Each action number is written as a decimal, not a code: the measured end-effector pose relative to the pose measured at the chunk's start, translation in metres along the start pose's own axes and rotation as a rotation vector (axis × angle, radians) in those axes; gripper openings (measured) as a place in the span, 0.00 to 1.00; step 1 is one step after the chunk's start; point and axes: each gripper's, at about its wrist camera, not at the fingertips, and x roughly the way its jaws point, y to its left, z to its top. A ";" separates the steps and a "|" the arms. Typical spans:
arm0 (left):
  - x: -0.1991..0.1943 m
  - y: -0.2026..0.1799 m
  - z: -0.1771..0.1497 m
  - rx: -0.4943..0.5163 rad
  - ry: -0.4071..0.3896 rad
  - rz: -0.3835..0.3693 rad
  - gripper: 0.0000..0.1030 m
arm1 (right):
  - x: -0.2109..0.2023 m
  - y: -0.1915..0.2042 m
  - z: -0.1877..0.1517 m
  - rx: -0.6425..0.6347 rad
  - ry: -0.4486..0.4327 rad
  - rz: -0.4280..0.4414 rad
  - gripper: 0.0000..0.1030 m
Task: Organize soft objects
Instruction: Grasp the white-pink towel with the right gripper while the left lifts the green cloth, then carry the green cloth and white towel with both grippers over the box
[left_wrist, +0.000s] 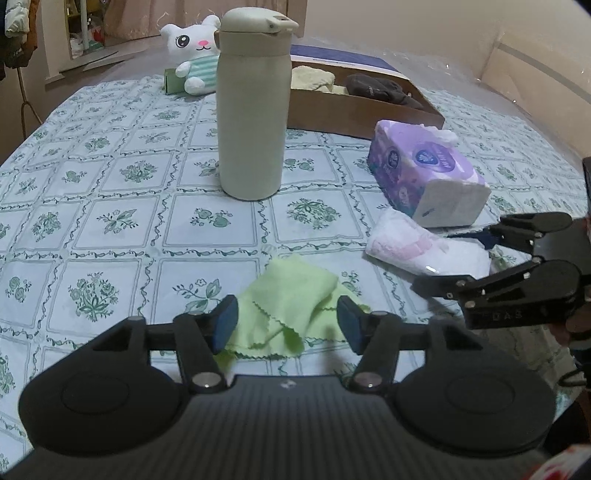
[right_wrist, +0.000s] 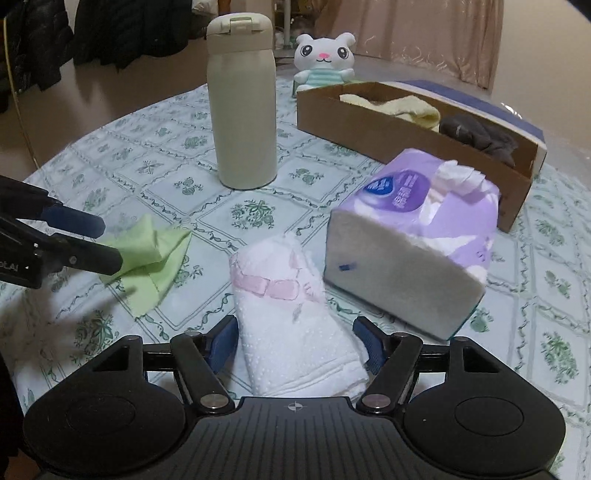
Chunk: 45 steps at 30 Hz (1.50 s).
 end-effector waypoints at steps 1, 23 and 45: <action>0.003 0.000 0.000 0.002 0.001 0.001 0.56 | 0.000 0.001 -0.001 0.003 -0.007 0.003 0.57; 0.027 -0.029 -0.003 0.095 0.005 -0.058 0.02 | -0.046 0.011 -0.025 0.154 -0.083 -0.008 0.30; 0.008 -0.080 0.100 0.210 -0.192 -0.042 0.02 | -0.138 -0.091 -0.017 0.274 -0.219 -0.220 0.30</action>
